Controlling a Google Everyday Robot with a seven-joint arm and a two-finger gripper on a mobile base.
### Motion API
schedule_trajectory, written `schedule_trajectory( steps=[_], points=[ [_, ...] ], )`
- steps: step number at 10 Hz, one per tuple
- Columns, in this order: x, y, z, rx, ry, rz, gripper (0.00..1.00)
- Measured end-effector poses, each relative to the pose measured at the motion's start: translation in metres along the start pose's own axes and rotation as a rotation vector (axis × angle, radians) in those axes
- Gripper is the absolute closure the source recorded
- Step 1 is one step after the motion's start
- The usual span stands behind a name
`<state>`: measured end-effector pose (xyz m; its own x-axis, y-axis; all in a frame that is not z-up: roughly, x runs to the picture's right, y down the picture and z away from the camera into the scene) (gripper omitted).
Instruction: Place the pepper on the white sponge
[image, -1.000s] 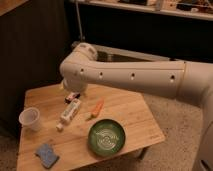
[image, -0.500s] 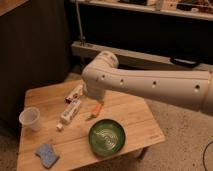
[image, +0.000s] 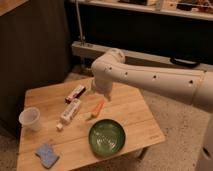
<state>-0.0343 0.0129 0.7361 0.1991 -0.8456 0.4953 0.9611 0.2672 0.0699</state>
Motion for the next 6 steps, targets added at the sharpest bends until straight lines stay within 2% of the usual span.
schedule_trajectory(
  steps=[2, 4, 6],
  points=[
    [0.018, 0.003, 0.027, -0.007, -0.045, 0.020, 0.30],
    [0.018, 0.013, 0.053, -0.002, -0.072, 0.042, 0.30],
    [0.013, 0.022, 0.090, 0.010, -0.113, 0.055, 0.30]
  ],
)
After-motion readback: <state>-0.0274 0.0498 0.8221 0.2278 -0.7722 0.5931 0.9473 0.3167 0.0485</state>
